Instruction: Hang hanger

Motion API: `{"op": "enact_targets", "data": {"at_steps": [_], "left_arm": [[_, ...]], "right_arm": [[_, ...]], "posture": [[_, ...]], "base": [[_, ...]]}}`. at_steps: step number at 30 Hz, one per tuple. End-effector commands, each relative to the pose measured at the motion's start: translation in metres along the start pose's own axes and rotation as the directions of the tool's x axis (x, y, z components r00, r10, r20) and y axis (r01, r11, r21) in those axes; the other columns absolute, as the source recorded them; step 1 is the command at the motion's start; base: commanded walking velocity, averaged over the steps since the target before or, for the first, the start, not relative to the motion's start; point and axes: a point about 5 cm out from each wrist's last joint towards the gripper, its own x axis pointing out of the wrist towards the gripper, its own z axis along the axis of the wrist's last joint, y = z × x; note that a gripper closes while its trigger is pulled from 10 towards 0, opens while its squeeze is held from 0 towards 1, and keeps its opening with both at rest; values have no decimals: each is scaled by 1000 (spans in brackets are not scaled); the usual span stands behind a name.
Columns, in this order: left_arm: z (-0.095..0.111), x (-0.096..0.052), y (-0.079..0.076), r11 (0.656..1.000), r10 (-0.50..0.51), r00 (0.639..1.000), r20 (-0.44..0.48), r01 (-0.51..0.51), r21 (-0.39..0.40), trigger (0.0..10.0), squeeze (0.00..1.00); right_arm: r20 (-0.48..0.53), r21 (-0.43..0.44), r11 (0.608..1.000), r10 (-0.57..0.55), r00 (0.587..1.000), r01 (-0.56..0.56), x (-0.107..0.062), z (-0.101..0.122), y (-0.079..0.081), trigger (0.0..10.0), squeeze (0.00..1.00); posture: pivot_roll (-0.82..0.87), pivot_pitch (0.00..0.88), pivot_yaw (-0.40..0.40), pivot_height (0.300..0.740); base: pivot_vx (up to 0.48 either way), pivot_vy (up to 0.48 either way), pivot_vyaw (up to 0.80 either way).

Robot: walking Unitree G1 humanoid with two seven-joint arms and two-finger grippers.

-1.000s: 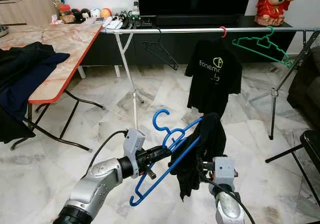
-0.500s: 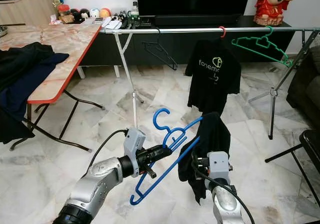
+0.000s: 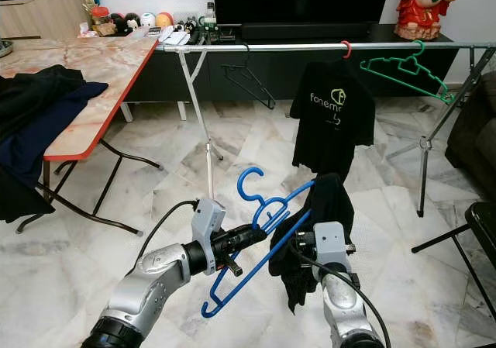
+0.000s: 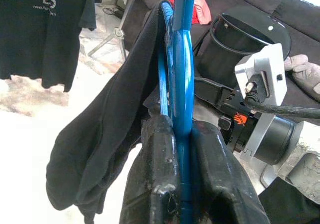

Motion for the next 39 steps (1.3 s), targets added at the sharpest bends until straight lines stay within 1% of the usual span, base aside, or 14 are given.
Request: {"op": "enact_targets", "data": {"at_steps": [1, 5, 8, 9, 11, 16, 19, 20, 22, 25, 27, 29, 36, 39], "left_arm": [[18, 5, -7, 998, -58, 996, 63, 55, 43, 10000, 0], [19, 6, -12, 996, -75, 995, 69, 72, 43, 10000, 0], [19, 6, -12, 996, -77, 995, 70, 74, 43, 10000, 0], [20, 6, -13, 996, -78, 994, 71, 75, 44, 10000, 0], [20, 5, -13, 996, -78, 994, 70, 75, 44, 10000, 0], [19, 4, -14, 996, -82, 994, 67, 79, 41, 10000, 0], [19, 5, -15, 996, -85, 994, 66, 83, 39, 10000, 0], [18, 5, -16, 996, -87, 994, 65, 85, 38, 10000, 0], [18, 5, -16, 995, -90, 994, 64, 87, 37, 10000, 0], [18, 6, -19, 995, -98, 993, 64, 96, 35, 10000, 0], [18, 6, -19, 995, -101, 993, 64, 99, 34, 10000, 0], [17, 7, -21, 994, -109, 992, 64, 107, 31, 10000, 0], [18, 8, -25, 992, -125, 990, 68, 123, 28, 10000, 0], [17, 8, -26, 991, -131, 989, 70, 129, 25, 10000, 0]], "right_arm": [[4, 8, 1000, -19, 1000, 19, 2, 3, -3, 10000, 0], [34, 87, 996, -17, 999, 14, 5, 10, -2, 10000, 0], [44, 101, 995, -14, 999, 9, 5, 11, -1, 10000, 0], [69, 133, 991, 0, 998, -9, 7, 17, 0, 10000, 0], [85, 151, 988, 9, 996, -22, 9, 21, 1, 10000, 0], [69, 155, 986, 50, 996, -60, 10, 22, 5, 10000, 0], [29, 142, 985, 98, 995, -101, 10, 17, 10, 10000, 0], [-4, 141, 981, 135, 991, -133, 10, 13, 14, 10000, 0], [-7, 97, 984, 152, 988, -150, 9, 12, 17, 10000, 0], [51, 74, 994, 74, 996, -78, 9, 19, 11, 10000, 0], [70, 64, 996, 50, 996, -54, 10, 21, 9, 10000, 0], [107, 29, 1000, 9, 994, -12, 10, 26, 5, 10000, 0], [142, 29, 999, -26, 989, 22, 10, 30, 1, 10000, 0], [162, 40, 997, -68, 984, 62, 10, 32, -4, 10000, 0]], "posture": [[96, 54, 0, 740], [102, 53, -2, 740], [102, 53, -2, 740], [102, 54, -1, 740], [102, 54, -1, 740], [105, 57, -1, 740], [106, 58, -1, 740], [106, 58, -1, 740], [105, 59, -1, 740], [105, 60, -1, 740], [105, 60, -1, 740], [107, 59, -2, 740], [109, 59, -3, 740], [109, 59, -3, 740]], "base": [[0, 0, 0], [0, 0, 0], [0, 0, 0], [0, 0, 0], [0, 0, 0], [0, 0, 0], [0, 0, 0], [0, 0, 0], [0, 0, 0], [0, 0, 0], [0, 0, 0], [0, 0, 0], [0, 0, 0], [0, 0, 0]]}}
